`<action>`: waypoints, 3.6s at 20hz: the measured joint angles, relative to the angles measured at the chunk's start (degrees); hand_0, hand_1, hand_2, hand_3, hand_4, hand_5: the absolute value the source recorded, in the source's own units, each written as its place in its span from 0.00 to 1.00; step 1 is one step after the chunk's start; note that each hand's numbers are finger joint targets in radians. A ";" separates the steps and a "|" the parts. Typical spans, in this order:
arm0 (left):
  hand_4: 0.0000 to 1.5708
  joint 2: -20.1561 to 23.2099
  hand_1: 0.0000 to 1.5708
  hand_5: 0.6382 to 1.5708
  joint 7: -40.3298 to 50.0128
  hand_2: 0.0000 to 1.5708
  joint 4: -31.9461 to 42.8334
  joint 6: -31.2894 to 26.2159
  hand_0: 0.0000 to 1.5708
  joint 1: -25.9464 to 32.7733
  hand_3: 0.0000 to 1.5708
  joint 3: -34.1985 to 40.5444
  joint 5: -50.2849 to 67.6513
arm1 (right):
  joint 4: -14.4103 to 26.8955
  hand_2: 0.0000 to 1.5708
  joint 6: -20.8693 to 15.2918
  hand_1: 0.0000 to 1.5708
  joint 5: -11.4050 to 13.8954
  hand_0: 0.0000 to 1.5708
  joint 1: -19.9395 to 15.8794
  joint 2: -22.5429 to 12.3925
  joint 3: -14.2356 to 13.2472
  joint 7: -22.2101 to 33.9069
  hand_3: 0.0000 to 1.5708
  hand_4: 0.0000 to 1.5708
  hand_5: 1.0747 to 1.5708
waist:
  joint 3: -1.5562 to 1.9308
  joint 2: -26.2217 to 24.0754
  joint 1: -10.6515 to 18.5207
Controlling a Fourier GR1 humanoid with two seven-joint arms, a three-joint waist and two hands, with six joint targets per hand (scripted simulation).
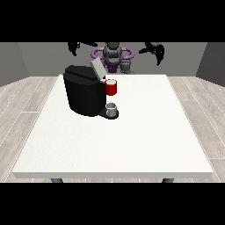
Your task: Insert the coffee pod into the coffee machine and close the lid
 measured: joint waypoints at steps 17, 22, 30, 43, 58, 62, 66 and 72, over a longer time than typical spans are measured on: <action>0.23 0.68 0.00 1.00 7.01 0.00 -21.86 2.09 0.00 8.17 0.00 -6.95 6.96 | 10.07 0.00 2.04 0.00 -5.36 0.00 -11.12 -0.47 -2.74 1.12 0.00 0.00 1.00 | 0.01 9.71 0.38; 0.24 1.01 0.00 1.00 7.50 0.00 -26.66 2.93 0.00 11.13 0.00 -8.16 7.47 | 12.43 0.00 1.83 0.00 -4.48 0.00 -13.55 0.13 -1.57 -0.36 0.00 0.00 1.00 | 0.00 11.87 0.54; 0.19 3.61 0.00 1.00 8.09 0.00 -30.17 3.59 0.00 12.85 0.00 -7.08 8.76 | 12.68 0.00 2.18 0.00 -3.62 0.00 -17.35 1.04 0.37 -1.63 0.00 0.13 1.00 | -0.15 13.98 -1.27; 0.25 4.17 0.00 1.00 9.27 0.00 -31.19 4.97 0.00 12.12 0.00 -8.13 8.35 | 14.19 0.00 1.30 0.00 0.39 0.00 -25.31 -0.57 2.76 2.96 0.00 0.00 1.00 | 0.30 17.34 -0.60; 0.28 3.65 0.00 1.00 8.24 0.00 -30.51 3.73 0.00 9.08 0.00 -10.55 7.99 | 11.25 0.00 -2.57 0.00 7.70 0.00 -29.86 -4.87 4.16 14.42 0.00 0.10 1.00 | 1.34 20.87 4.46; 0.25 3.66 0.00 1.00 7.93 0.00 -31.00 3.28 0.00 7.34 0.00 -11.22 7.90 | 8.54 0.00 -2.57 0.00 8.35 0.00 -29.99 -6.50 3.40 18.78 0.00 0.09 1.00 | 1.52 22.29 6.41; 0.27 3.78 0.00 1.00 7.59 0.00 -31.28 2.41 0.00 5.78 0.00 -11.77 8.16 | 5.81 0.00 -2.40 0.00 9.10 0.00 -30.44 -8.77 2.40 23.57 0.00 0.00 1.00 | 1.85 23.79 8.97; 0.27 2.92 0.00 1.00 7.46 0.00 -30.87 1.74 0.00 3.18 0.00 -13.15 8.15 | 1.78 0.00 -1.41 0.00 10.42 0.00 -32.49 -12.46 0.83 30.12 0.00 0.00 1.00 | 2.36 26.84 12.85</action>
